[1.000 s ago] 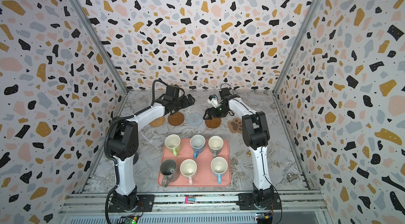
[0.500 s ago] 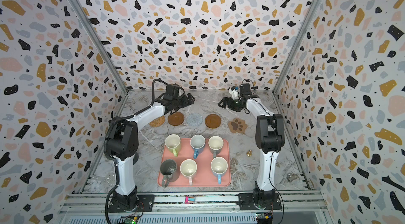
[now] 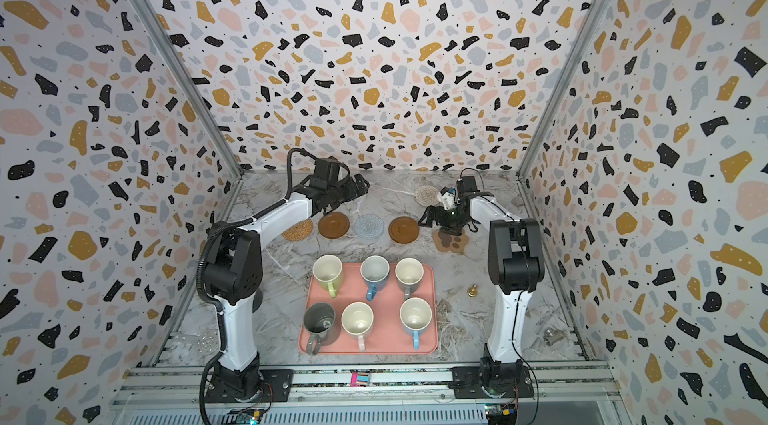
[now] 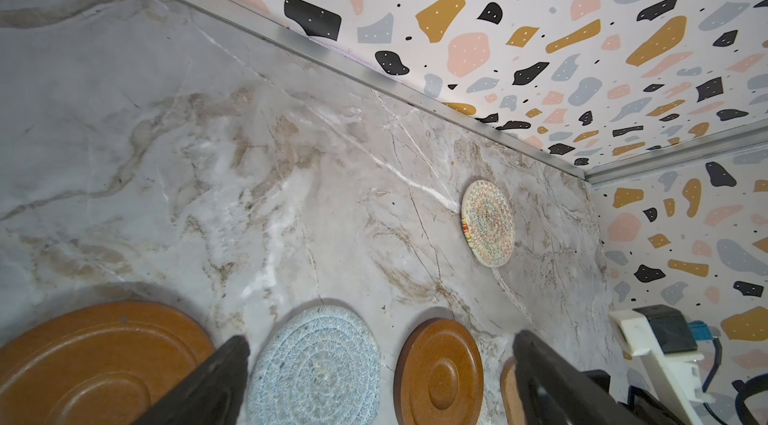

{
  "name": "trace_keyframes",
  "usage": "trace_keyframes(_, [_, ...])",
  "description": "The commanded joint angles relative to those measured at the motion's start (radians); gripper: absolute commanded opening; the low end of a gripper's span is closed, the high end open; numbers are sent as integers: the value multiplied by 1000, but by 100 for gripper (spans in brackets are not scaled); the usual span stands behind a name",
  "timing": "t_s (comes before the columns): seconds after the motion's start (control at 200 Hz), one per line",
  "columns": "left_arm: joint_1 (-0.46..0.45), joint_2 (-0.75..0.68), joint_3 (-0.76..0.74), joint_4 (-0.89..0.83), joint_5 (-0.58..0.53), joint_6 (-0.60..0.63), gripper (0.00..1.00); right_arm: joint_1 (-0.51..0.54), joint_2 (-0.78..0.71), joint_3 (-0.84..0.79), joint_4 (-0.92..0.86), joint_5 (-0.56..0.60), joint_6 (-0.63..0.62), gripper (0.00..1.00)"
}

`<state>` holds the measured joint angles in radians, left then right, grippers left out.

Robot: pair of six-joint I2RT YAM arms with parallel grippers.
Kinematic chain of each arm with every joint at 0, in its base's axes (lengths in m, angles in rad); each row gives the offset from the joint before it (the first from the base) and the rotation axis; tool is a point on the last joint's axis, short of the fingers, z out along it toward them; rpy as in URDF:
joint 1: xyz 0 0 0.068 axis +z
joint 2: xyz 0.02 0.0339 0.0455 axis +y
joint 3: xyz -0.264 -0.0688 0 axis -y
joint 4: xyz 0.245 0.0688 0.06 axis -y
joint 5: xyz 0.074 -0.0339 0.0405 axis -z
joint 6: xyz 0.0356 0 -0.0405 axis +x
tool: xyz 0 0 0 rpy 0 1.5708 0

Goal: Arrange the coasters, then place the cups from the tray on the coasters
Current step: 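Lift right gripper off the wooden coaster and move it over the paw coaster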

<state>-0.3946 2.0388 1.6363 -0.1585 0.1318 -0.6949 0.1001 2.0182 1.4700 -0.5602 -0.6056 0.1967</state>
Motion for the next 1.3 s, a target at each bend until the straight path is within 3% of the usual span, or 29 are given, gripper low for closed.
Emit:
trace_keyframes(0.0, [1,7,39,20,-5,-3,100,-18,-115,-37,-64,55,-21,99])
trace_keyframes(0.32, [0,4,13,27,8,0,100,-132,-250,-183,-42,55,57,99])
trace_keyframes(0.531, [1,10,14,28,17,0,100,-219,-254,-263,46,-3,125,99])
trace_keyframes(0.896, [1,-11,-19,45,12,-10,100,-227,-240,-389,199,-65,217,99])
trace_keyframes(1.292, [1,-18,-19,44,8,-12,100,-227,-213,-418,279,-107,275,99])
